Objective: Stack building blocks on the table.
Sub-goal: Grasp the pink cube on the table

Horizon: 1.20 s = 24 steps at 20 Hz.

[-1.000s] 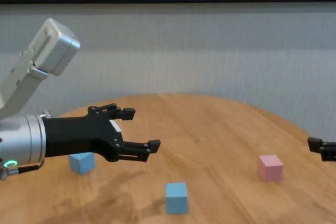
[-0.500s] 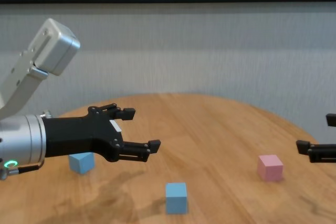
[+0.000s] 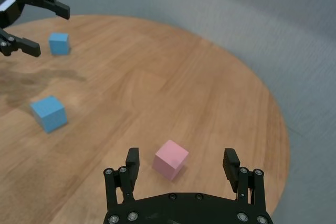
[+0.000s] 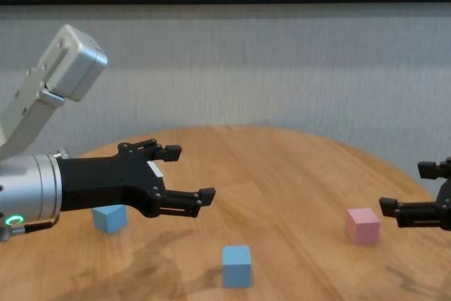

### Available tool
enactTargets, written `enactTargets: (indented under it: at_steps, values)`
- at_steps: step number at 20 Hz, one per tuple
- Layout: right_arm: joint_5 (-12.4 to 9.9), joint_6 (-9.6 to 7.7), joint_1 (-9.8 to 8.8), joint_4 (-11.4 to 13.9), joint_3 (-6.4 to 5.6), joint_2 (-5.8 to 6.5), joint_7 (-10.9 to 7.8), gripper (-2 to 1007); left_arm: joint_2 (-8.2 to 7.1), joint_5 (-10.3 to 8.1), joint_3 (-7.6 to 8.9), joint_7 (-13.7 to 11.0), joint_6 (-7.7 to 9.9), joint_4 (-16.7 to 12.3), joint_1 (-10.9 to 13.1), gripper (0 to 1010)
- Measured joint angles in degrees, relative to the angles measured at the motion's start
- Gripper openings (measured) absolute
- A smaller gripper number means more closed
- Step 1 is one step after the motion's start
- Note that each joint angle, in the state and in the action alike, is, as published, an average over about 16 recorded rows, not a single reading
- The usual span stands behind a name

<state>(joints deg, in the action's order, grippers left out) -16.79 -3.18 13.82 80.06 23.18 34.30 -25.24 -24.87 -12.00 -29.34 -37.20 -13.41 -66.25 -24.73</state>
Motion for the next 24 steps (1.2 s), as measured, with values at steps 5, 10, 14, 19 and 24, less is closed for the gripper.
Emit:
enactTargets:
  at_steps: [5, 10, 14, 19, 24]
  values:
    - [0.86, -0.91, 0.25, -0.36, 0.05, -0.66, -0.39, 1005, 0.0, 0.0, 0.0, 0.0, 0.0, 0.0, 0.0, 1002]
    - [1.8, -1.8, 0.4, -0.64, -0.07, -1.21, -0.5, 1005, 0.0, 0.0, 0.0, 0.0, 0.0, 0.0, 0.0, 1002]
    - [2.73, -2.36, 0.5, -0.82, -0.17, -1.57, -0.52, 1005, 0.0, 0.0, 0.0, 0.0, 0.0, 0.0, 0.0, 1002]
    - [4.43, -3.09, 0.76, -0.98, -0.04, -1.87, -0.56, 1005, 0.0, 0.0, 0.0, 0.0, 0.0, 0.0, 0.0, 1002]
    - [6.29, -3.35, 1.2, -1.23, 0.25, -2.11, -1.01, 1005, 0.0, 0.0, 0.0, 0.0, 0.0, 0.0, 0.0, 1002]
